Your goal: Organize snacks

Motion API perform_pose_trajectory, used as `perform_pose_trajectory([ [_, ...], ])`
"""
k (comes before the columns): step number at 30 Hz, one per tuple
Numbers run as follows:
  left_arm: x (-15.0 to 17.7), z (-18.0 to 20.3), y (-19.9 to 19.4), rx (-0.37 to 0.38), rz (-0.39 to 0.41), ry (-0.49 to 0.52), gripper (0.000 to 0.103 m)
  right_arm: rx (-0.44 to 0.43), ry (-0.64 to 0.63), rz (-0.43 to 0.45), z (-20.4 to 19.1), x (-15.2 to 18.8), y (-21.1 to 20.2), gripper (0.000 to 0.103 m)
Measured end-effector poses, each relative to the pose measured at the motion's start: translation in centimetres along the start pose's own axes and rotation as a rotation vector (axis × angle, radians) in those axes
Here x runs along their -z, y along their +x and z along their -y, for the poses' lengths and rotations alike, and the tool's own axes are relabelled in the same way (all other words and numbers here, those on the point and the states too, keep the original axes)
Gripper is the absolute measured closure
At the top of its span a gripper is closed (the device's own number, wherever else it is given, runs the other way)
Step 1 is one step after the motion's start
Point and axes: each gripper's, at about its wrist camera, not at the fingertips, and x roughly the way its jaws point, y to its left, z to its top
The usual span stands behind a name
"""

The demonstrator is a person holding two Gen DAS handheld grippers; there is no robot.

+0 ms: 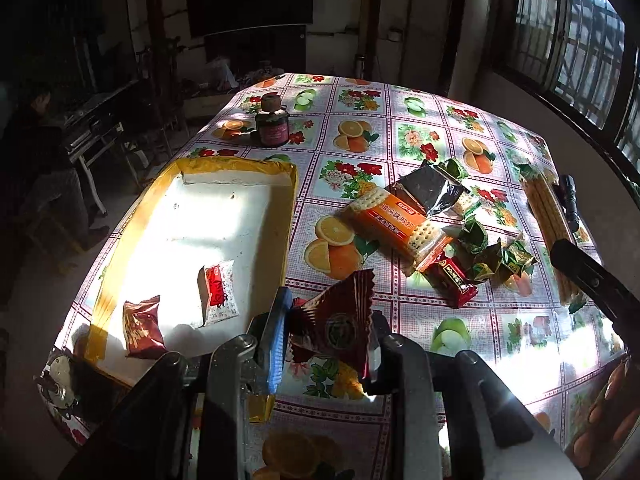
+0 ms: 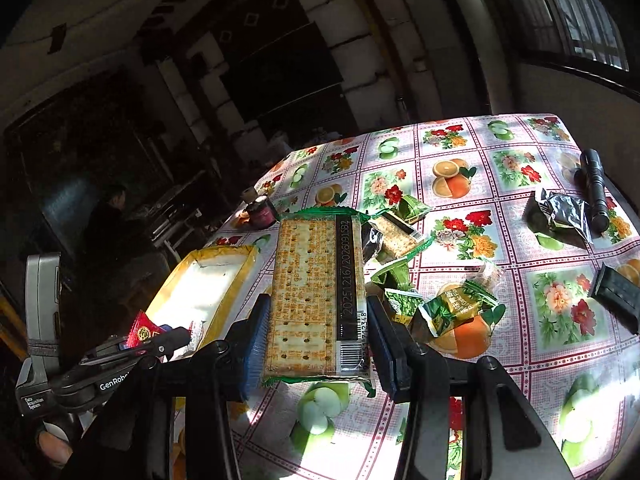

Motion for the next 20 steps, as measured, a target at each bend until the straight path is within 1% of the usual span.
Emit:
perform_pose_trajectory([
  [6, 0.6, -2.4, -1.4, -0.1, 0.045, -0.06, 0.076, -0.06, -0.049, -0.011, -3.2, 0.6, 0.8, 0.053],
  [12, 1.0, -4.5, -1.9, -0.139, 0.061, -0.099, 0.076, -0.13, -0.098, -0.038, -6.7, 1.4, 2.4, 0.053],
  [20, 1.0, -7.0, -1.7, -0.183, 0.063, -0.142, 0.076, -0.192, -0.14, -0.08, -10.2, 1.4, 5.7, 0.053],
])
